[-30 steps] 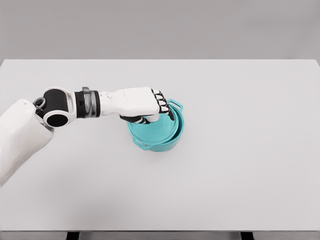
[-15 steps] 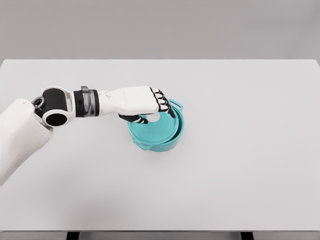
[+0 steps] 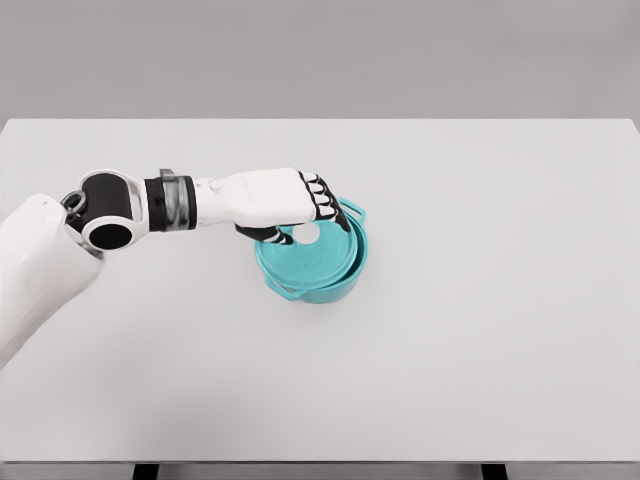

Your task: Cover the pot with left arm

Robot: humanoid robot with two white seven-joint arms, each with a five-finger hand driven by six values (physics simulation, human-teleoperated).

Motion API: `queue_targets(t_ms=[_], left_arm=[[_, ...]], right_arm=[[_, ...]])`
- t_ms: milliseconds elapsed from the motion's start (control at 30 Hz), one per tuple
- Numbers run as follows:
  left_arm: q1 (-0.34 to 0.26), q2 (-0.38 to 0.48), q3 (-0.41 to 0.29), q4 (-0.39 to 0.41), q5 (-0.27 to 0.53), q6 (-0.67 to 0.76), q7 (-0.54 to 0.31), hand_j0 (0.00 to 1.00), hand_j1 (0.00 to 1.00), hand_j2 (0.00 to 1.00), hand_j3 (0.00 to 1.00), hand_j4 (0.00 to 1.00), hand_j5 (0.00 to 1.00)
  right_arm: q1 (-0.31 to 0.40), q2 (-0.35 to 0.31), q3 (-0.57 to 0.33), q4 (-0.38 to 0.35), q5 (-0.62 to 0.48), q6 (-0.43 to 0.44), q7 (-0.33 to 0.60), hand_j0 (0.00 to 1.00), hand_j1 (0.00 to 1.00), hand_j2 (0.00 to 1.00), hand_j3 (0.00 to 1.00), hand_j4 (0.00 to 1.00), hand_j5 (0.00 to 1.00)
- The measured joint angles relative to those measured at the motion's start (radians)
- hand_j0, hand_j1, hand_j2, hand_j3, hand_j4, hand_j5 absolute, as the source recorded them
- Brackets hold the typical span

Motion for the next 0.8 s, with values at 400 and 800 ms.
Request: queue_targets(t_ms=[400,800], left_arm=[[-0.012,-0.005,-0.004,0.0,0.0,0.0,0.0,0.81,0.81,0.81,0.81,0.81,0.81],[-0.017,-0.018,-0.007,0.001,-0.005,0.0,0.0,0.81,0.81,0.81,0.81,0.81,0.81]], right_arm=[[-0.002,0.0,0.0,0.0,0.0,0.0,0.0,1.0,1.0,1.0,1.0,1.0,1.0],[0.0,0.0,0.0,0.0,0.0,0.0,0.0,1.0,1.0,1.0,1.0,1.0,1.0]])
